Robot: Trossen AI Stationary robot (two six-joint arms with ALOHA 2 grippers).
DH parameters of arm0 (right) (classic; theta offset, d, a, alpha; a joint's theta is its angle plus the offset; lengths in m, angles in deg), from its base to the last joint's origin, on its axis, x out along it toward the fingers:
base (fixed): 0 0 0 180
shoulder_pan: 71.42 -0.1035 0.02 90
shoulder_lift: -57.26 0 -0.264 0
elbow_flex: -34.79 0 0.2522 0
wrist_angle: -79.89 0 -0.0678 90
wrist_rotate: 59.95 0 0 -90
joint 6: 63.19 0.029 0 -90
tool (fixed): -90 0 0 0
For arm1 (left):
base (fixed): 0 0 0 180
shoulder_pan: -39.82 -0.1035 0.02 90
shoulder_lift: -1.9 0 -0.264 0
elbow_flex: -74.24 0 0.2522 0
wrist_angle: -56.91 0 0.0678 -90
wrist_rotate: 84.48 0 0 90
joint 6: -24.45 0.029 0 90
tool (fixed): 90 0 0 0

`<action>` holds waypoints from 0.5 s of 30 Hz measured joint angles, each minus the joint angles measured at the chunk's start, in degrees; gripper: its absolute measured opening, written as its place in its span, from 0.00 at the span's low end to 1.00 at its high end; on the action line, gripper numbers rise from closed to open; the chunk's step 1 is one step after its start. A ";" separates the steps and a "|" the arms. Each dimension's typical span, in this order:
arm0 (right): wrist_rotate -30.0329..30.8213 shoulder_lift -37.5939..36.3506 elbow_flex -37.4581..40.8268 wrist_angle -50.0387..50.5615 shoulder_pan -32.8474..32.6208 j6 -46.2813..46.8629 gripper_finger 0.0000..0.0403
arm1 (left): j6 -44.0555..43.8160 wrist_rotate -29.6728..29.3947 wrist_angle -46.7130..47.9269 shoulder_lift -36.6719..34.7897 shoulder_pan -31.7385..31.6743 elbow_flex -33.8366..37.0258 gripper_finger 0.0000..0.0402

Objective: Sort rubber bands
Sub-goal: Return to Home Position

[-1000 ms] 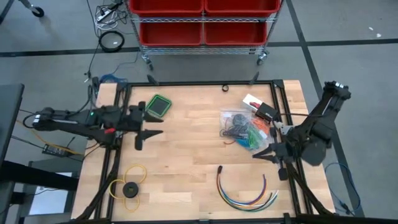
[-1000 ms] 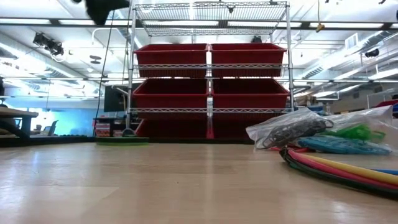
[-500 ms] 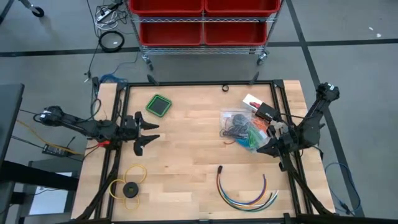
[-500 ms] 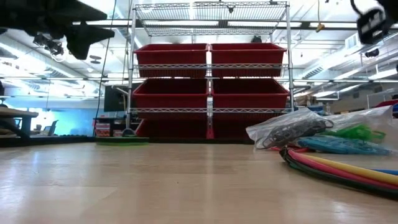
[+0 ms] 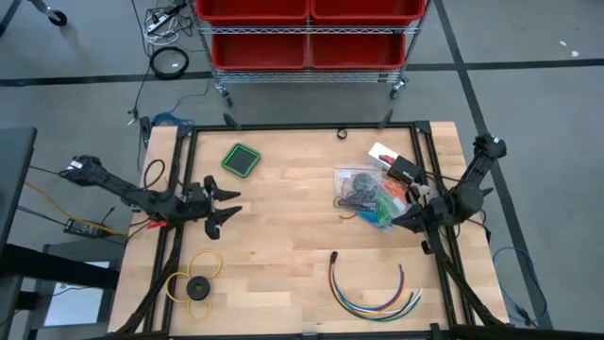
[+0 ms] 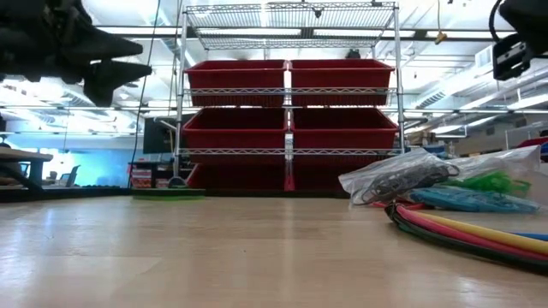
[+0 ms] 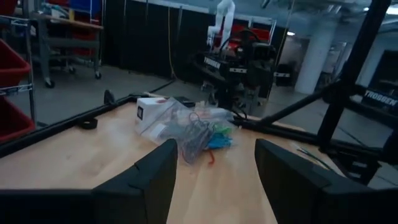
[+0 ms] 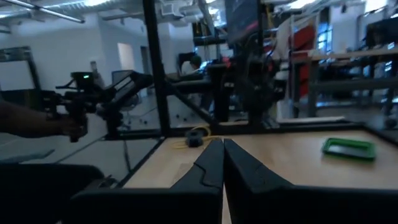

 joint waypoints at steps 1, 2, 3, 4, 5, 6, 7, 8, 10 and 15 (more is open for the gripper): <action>0.31 -0.36 0.00 -0.11 0.28 -1.00 0.00 | 0.06 -0.46 -1.18 0.00 0.29 0.91 0.55; 0.55 -0.79 0.00 -0.09 0.55 -1.79 0.00 | 0.10 -0.86 -1.25 0.02 0.49 1.27 0.55; 0.55 -1.18 0.02 -0.24 0.88 -2.34 0.00 | 0.14 -1.25 -1.24 0.04 0.68 1.26 0.55; 0.53 -1.50 0.02 -0.26 1.25 -2.63 0.00 | 0.26 -1.48 -0.82 0.02 0.94 1.26 0.55; 0.55 -1.82 0.02 -0.27 1.57 -2.81 0.00 | 0.50 -1.64 -0.86 0.02 1.12 1.26 0.55; 0.54 -2.12 0.02 -0.20 1.78 -3.09 0.00 | 0.82 -1.63 -0.87 0.02 1.37 1.26 0.55; 0.56 -2.34 0.02 -0.21 2.08 -3.36 0.00 | 1.55 -1.62 -0.91 0.02 1.57 1.26 0.55; 0.59 -2.47 0.02 -0.24 2.43 -3.70 0.00 | 2.14 -1.62 -1.13 0.02 1.77 1.26 0.55; 0.66 -2.68 0.04 -0.24 3.10 -4.49 0.00 | 3.73 -1.42 -1.79 0.02 1.99 1.26 0.55; 0.72 -2.93 0.06 0.06 4.85 -6.92 0.00 | 9.87 -0.78 -1.94 0.02 2.17 1.26 0.55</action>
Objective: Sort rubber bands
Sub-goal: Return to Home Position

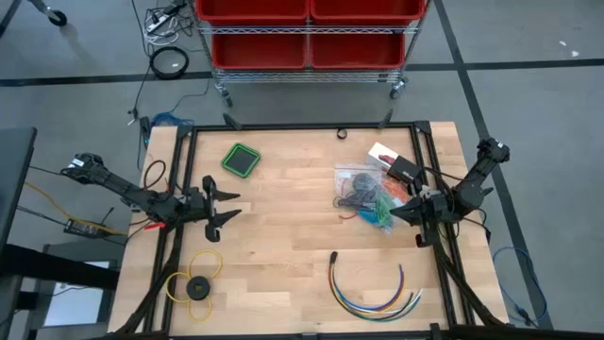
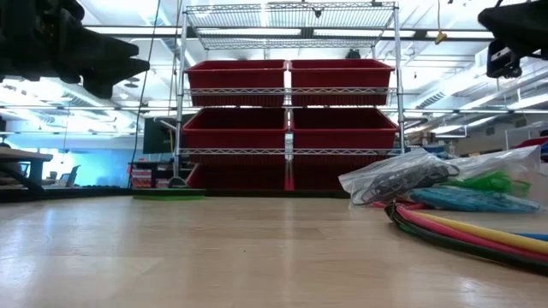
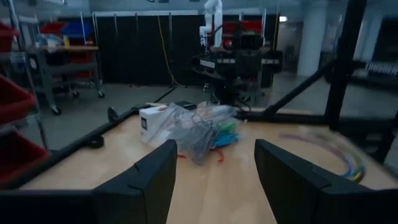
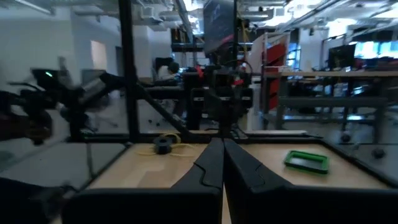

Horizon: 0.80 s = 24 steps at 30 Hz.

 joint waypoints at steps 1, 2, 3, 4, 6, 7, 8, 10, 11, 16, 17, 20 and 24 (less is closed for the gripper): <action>0.41 0.02 0.00 0.17 0.33 -0.88 0.00 | 1.65 0.00 0.30 0.00 0.00 0.00 0.55; 1.21 0.04 0.00 0.38 0.61 -1.54 0.00 | 3.09 0.00 0.35 0.02 0.00 0.00 0.55; 2.61 0.07 0.00 0.55 0.81 -1.80 0.00 | 4.24 0.00 0.36 0.02 0.00 0.00 0.55; 4.13 0.07 0.00 0.55 0.92 -1.79 0.00 | 4.66 0.00 0.30 0.02 0.00 0.00 0.55; 6.50 0.07 0.00 0.38 1.04 -1.71 0.00 | 5.20 0.00 -0.19 0.00 0.00 0.01 0.55; 7.46 0.07 0.00 0.25 1.04 -1.75 0.00 | 5.23 0.00 -0.21 0.00 0.00 0.02 0.55; 8.02 0.07 0.00 0.20 1.04 -1.75 0.00 | 5.38 0.00 -0.22 0.00 -0.01 0.02 0.55; 8.24 0.07 0.00 0.20 1.02 -1.75 0.00 | 5.76 0.00 -0.13 0.02 0.00 0.02 0.55; 8.24 0.07 0.02 0.16 1.02 -1.75 0.00 | 5.77 -0.01 -0.14 0.02 -0.02 0.02 0.55; 8.19 0.07 0.03 0.00 1.02 -1.62 0.00 | 5.69 0.00 -0.13 0.02 -0.02 0.02 0.55; 8.11 0.07 0.03 -0.02 1.02 -1.14 0.00 | 5.67 0.00 -0.11 0.02 -0.02 0.02 0.55; 8.07 0.07 0.05 -0.04 1.02 0.81 0.00 | 5.65 0.00 -0.11 0.02 -0.02 0.02 0.55; 8.01 0.07 0.05 -0.11 1.02 1.07 0.00 | 5.64 0.00 -0.11 0.02 -0.02 0.02 0.56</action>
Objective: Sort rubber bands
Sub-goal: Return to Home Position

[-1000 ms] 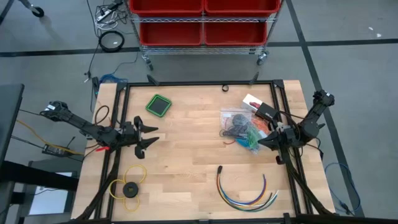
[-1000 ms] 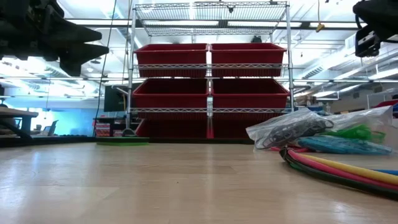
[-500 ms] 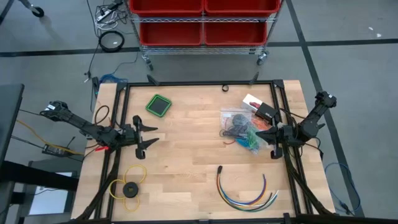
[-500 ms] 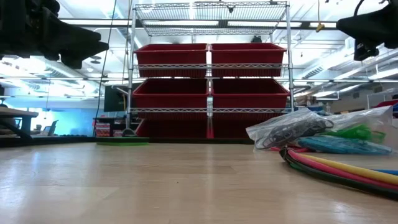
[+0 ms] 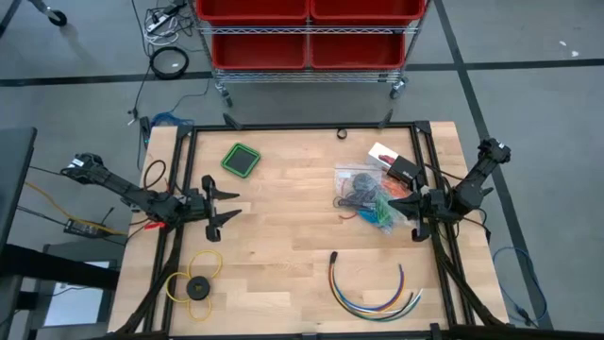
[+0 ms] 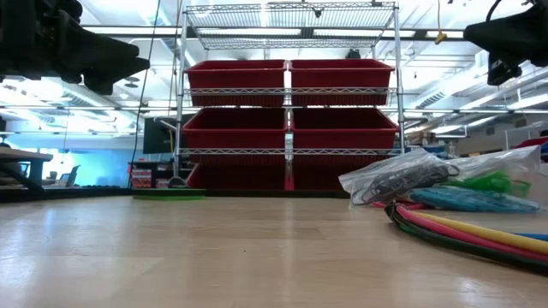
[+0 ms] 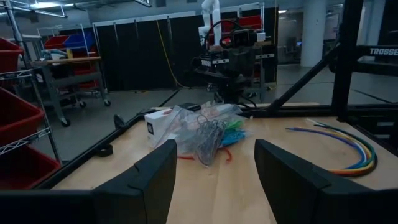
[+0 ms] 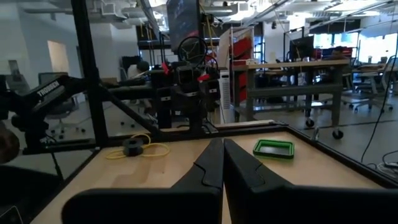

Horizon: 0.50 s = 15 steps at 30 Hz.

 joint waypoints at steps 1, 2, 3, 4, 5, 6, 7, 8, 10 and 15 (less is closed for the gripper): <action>-0.04 0.00 0.00 0.01 0.00 -0.11 0.00 | 0.00 0.00 0.00 0.00 0.00 0.00 0.56; -0.08 0.00 0.00 0.01 0.00 -0.14 0.00 | 0.00 0.00 0.00 0.00 0.00 0.00 0.56; -0.11 0.00 0.00 0.01 0.00 -0.16 0.00 | -0.02 0.00 0.00 0.00 0.00 0.00 0.56; -0.12 0.00 0.00 0.01 0.00 -0.16 0.00 | -0.02 0.00 0.00 0.00 0.00 0.00 0.56; -0.12 0.00 0.00 0.01 0.00 -0.16 0.00 | -0.02 0.00 0.00 0.00 0.00 0.00 0.56; -0.12 0.00 0.00 0.01 0.00 -0.16 0.00 | -0.02 0.00 0.00 0.00 0.00 0.00 0.56; -0.12 0.00 0.00 0.01 0.00 -0.16 0.00 | -0.02 0.00 0.00 0.00 0.00 0.00 0.56; -0.12 0.00 0.01 0.01 0.00 -0.16 0.00 | -0.02 0.00 0.00 0.00 0.00 0.00 0.56; -0.12 0.00 0.02 0.01 0.00 -0.18 0.00 | -0.04 0.00 0.00 0.00 0.00 0.02 0.56; -0.11 0.00 0.02 0.02 0.00 -0.18 0.01 | -0.04 0.00 0.00 0.00 0.00 0.02 0.56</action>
